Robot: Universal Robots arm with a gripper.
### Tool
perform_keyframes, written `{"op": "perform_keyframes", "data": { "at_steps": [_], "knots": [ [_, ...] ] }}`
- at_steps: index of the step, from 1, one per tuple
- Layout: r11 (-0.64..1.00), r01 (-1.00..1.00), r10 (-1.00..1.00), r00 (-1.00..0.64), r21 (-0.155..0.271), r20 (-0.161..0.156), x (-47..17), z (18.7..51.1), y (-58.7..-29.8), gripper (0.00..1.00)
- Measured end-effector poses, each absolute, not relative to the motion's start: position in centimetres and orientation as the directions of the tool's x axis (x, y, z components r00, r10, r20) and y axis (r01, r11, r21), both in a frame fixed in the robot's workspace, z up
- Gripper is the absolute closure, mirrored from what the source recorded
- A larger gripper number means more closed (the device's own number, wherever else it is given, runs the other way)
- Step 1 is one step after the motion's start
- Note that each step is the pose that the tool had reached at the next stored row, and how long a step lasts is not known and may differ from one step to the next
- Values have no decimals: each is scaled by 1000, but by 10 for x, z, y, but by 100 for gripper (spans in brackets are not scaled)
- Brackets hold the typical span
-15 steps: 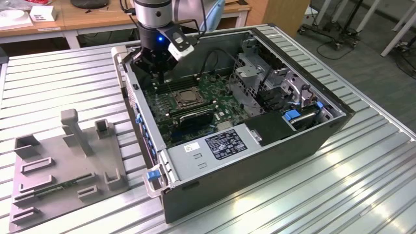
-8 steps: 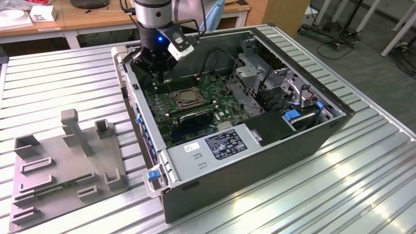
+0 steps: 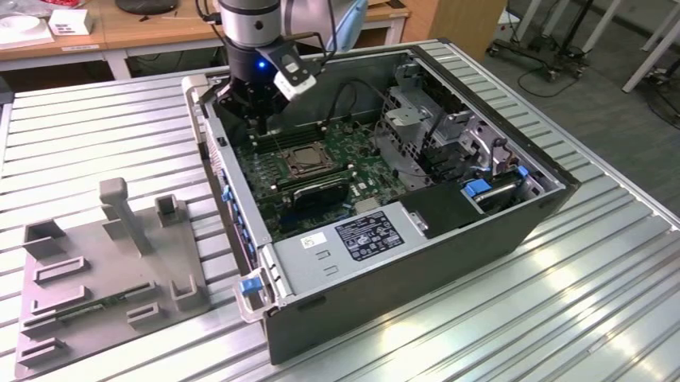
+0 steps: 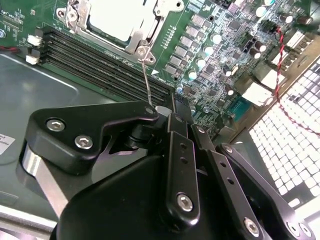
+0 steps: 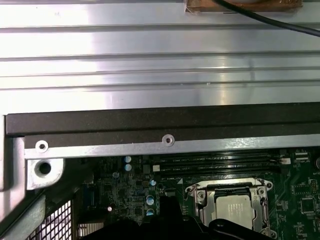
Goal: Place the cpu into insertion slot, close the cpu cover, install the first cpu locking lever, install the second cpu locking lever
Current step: 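Install the first cpu locking lever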
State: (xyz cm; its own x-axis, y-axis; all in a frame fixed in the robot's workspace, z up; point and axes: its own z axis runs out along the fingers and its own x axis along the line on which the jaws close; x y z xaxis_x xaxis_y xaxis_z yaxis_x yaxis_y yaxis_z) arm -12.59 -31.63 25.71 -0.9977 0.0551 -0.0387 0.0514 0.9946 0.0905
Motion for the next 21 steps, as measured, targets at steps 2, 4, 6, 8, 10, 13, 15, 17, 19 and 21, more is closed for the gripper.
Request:
{"op": "perform_keyframes", "data": {
  "at_steps": [2,4,6,8,10,13,15,17,19,21],
  "knots": [
    [994,51,55,-998,95,-38,-126,257,-316,89],
    [994,51,55,-998,97,-38,-126,256,-315,89],
    [994,51,55,-998,98,-38,-126,256,-315,89],
    [994,51,55,-998,98,-38,-126,256,-315,89],
    [994,51,55,-998,98,-38,-125,256,-315,89],
    [994,51,55,-998,98,-38,-123,256,-315,89],
    [994,51,55,-998,98,-38,-122,256,-315,89],
    [994,51,55,-998,98,-38,-120,256,-315,89],
    [994,51,55,-998,98,-38,-118,256,-315,89],
    [994,51,55,-998,98,-38,-116,256,-315,89]
  ]
}}
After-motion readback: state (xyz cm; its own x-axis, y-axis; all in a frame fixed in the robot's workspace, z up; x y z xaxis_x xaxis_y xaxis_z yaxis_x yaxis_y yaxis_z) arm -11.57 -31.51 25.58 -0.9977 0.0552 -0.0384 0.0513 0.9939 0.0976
